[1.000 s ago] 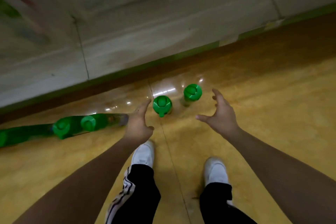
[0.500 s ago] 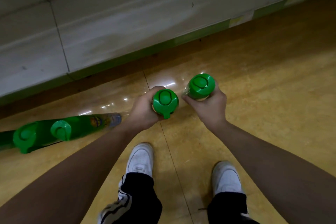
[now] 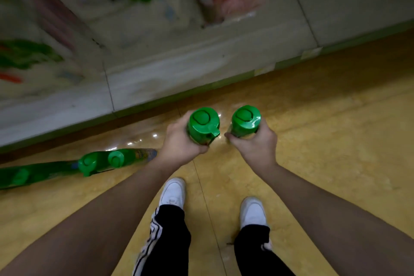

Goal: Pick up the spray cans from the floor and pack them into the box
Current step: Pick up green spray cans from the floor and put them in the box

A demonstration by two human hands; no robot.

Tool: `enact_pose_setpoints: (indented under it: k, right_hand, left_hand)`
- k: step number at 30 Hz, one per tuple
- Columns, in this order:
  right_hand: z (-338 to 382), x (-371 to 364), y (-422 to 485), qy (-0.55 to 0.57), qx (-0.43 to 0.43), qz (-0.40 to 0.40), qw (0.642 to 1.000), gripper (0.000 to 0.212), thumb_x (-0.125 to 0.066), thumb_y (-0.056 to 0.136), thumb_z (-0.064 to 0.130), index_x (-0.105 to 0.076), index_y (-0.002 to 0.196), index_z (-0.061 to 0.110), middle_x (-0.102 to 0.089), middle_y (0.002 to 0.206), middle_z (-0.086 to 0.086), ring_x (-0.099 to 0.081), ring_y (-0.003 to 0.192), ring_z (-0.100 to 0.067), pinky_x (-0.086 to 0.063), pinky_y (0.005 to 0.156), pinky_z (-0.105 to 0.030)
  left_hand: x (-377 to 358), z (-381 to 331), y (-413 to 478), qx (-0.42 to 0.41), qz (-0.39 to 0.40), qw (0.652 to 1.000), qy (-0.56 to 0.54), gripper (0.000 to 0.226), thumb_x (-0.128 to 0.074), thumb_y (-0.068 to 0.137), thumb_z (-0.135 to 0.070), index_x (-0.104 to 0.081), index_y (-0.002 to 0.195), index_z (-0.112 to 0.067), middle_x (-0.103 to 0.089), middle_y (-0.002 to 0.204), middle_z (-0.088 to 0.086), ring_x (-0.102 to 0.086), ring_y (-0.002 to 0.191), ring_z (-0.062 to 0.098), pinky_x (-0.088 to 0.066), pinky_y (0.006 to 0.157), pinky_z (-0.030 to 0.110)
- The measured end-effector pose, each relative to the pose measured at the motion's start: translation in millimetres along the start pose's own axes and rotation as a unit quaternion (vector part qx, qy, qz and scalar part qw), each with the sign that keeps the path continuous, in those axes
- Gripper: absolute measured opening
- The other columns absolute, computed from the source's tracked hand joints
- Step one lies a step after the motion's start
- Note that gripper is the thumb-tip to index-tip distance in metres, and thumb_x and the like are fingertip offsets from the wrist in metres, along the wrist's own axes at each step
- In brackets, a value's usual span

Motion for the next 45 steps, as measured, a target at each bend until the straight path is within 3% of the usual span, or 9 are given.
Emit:
enact_pose_setpoints:
  k: [6, 9, 11, 18, 24, 31, 36, 42, 45]
  right_hand:
    - [155, 80, -28, -0.009, 0.082, 0.046, 0.995, 0.068, -0.095, 0.059, 0.038, -0.064, 0.116, 0.019, -0.071, 0.104, 0.001, -0.065, 0.100, -0.019, -0.052, 0.082, -0.034]
    - [254, 120, -52, -0.002, 0.151, 0.047, 0.988, 0.061, -0.087, 0.054, 0.051, -0.063, 0.106, 0.028, -0.067, 0.096, 0.008, -0.063, 0.094, -0.017, -0.047, 0.075, -0.031]
    - [318, 140, -72, 0.013, 0.188, 0.054, 0.980, 0.058, -0.082, 0.054, 0.058, -0.060, 0.101, 0.033, -0.065, 0.092, 0.011, -0.062, 0.091, -0.016, -0.049, 0.073, -0.033]
    - [551, 168, -160, 0.041, 0.358, 0.083, 0.929, 0.061, -0.092, 0.060, 0.050, -0.064, 0.100, 0.015, -0.066, 0.091, -0.002, -0.063, 0.085, -0.026, -0.053, 0.072, -0.044]
    - [743, 168, -285, 0.120, 0.471, 0.108, 0.867, 0.058, -0.078, 0.061, 0.066, -0.059, 0.094, 0.022, -0.065, 0.084, 0.006, -0.062, 0.077, -0.015, -0.047, 0.063, -0.032]
    - [903, 141, -430, 0.219, 0.535, 0.163, 0.799, 0.044, -0.082, 0.065, 0.062, -0.054, 0.089, 0.037, -0.063, 0.083, 0.016, -0.061, 0.081, 0.008, -0.046, 0.064, -0.015]
    - [979, 91, -526, 0.290, 0.519, 0.283, 0.753, 0.053, -0.084, 0.066, 0.054, -0.059, 0.102, 0.024, -0.069, 0.094, 0.001, -0.069, 0.088, -0.016, -0.059, 0.080, -0.051]
    - [1037, 12, -638, 0.354, 0.508, 0.394, 0.680, 0.052, -0.084, 0.069, 0.048, -0.060, 0.106, 0.019, -0.068, 0.098, -0.004, -0.069, 0.091, -0.024, -0.058, 0.081, -0.055]
    - [1056, -39, -689, 0.384, 0.484, 0.453, 0.642, 0.053, -0.084, 0.072, 0.042, -0.059, 0.109, 0.015, -0.068, 0.099, -0.007, -0.069, 0.092, -0.028, -0.057, 0.082, -0.058]
  left_hand:
    - [106, -118, -75, 0.009, -0.059, 0.998, -0.002, 0.089, -0.098, 0.039, -0.025, -0.063, 0.121, -0.030, -0.065, 0.103, -0.019, -0.062, 0.098, 0.004, -0.044, 0.081, 0.005]
    - [181, -173, -129, 0.018, -0.105, 0.994, 0.003, 0.069, -0.084, 0.032, -0.043, -0.060, 0.097, -0.042, -0.064, 0.076, -0.025, -0.065, 0.078, 0.003, -0.046, 0.067, 0.006]
    - [234, -209, -164, 0.012, -0.129, 0.992, -0.011, 0.078, -0.079, 0.029, -0.047, -0.063, 0.104, -0.039, -0.063, 0.079, -0.029, -0.061, 0.080, -0.004, -0.040, 0.065, -0.001]
    - [448, -329, -293, -0.078, -0.270, 0.958, -0.061, 0.074, -0.100, 0.036, -0.022, -0.061, 0.096, -0.041, -0.061, 0.084, -0.034, -0.052, 0.074, -0.029, -0.038, 0.063, -0.003]
    - [615, -384, -439, -0.181, -0.358, 0.910, -0.101, 0.078, -0.102, 0.042, -0.017, -0.062, 0.107, -0.032, -0.072, 0.094, -0.024, -0.064, 0.094, -0.009, -0.050, 0.079, 0.010]
    - [764, -372, -623, -0.222, -0.530, 0.805, -0.146, 0.077, -0.096, 0.042, -0.048, -0.065, 0.111, -0.031, -0.076, 0.097, -0.013, -0.072, 0.091, 0.006, -0.059, 0.077, 0.027]
    - [829, -328, -730, -0.218, -0.625, 0.723, -0.195, 0.072, -0.095, 0.049, -0.042, -0.066, 0.111, -0.020, -0.075, 0.098, 0.002, -0.073, 0.087, 0.022, -0.060, 0.072, 0.037]
    - [867, -260, -824, -0.187, -0.698, 0.670, -0.170, 0.045, -0.093, 0.057, -0.033, -0.070, 0.095, -0.027, -0.075, 0.090, 0.001, -0.074, 0.082, 0.023, -0.059, 0.067, 0.033]
    - [883, -219, -861, -0.147, -0.737, 0.642, -0.150, 0.056, -0.093, 0.056, -0.036, -0.068, 0.104, -0.023, -0.075, 0.094, 0.002, -0.074, 0.084, 0.022, -0.060, 0.069, 0.037]
Point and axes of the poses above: each hand's wrist, its own y-axis towards the middle knuckle, its own x-axis out of the back of the hand, z = x × y, the point moved 9 cm from there along y, towards the middle knuckle
